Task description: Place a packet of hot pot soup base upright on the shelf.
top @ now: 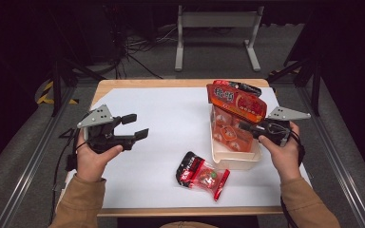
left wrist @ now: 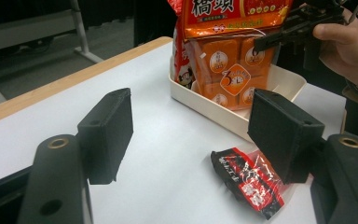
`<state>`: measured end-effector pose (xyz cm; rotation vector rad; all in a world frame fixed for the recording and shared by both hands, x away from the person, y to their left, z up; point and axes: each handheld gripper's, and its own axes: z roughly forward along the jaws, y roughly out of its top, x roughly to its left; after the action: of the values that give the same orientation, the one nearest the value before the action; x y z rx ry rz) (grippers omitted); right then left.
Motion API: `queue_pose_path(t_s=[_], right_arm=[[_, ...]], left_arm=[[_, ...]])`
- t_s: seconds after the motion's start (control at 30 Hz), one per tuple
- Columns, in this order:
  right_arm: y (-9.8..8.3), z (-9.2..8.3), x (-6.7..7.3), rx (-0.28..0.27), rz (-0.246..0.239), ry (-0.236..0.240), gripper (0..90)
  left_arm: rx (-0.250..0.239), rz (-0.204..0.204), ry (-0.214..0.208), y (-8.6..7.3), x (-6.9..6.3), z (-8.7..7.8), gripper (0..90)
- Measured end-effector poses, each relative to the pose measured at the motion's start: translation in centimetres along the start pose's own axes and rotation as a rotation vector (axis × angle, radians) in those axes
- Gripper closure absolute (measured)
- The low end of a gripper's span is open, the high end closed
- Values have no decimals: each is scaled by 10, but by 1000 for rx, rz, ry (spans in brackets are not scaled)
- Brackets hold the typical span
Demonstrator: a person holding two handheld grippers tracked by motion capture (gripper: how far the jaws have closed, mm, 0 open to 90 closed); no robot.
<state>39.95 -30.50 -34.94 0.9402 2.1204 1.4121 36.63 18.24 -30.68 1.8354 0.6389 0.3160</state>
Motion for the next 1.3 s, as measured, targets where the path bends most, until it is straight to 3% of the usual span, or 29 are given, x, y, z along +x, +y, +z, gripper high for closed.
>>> queue_pose_path(t_s=[0.17,0.47,0.87,1.07,1.3], right_arm=[[-8,-4,-5,-6,30,0,700],[-12,-8,-8,6,52,-1,695],[-3,-38,-16,-4,47,-59,371],[-10,-57,-23,8,43,-68,327],[-15,-74,-32,39,41,-84,305]], left_arm=[[17,-6,14,-4,2,3,317],[26,-3,-1,-9,3,10,290],[56,-7,-6,-17,1,19,306],[80,12,-10,-19,-2,24,275],[98,22,-33,-23,-5,25,345]])
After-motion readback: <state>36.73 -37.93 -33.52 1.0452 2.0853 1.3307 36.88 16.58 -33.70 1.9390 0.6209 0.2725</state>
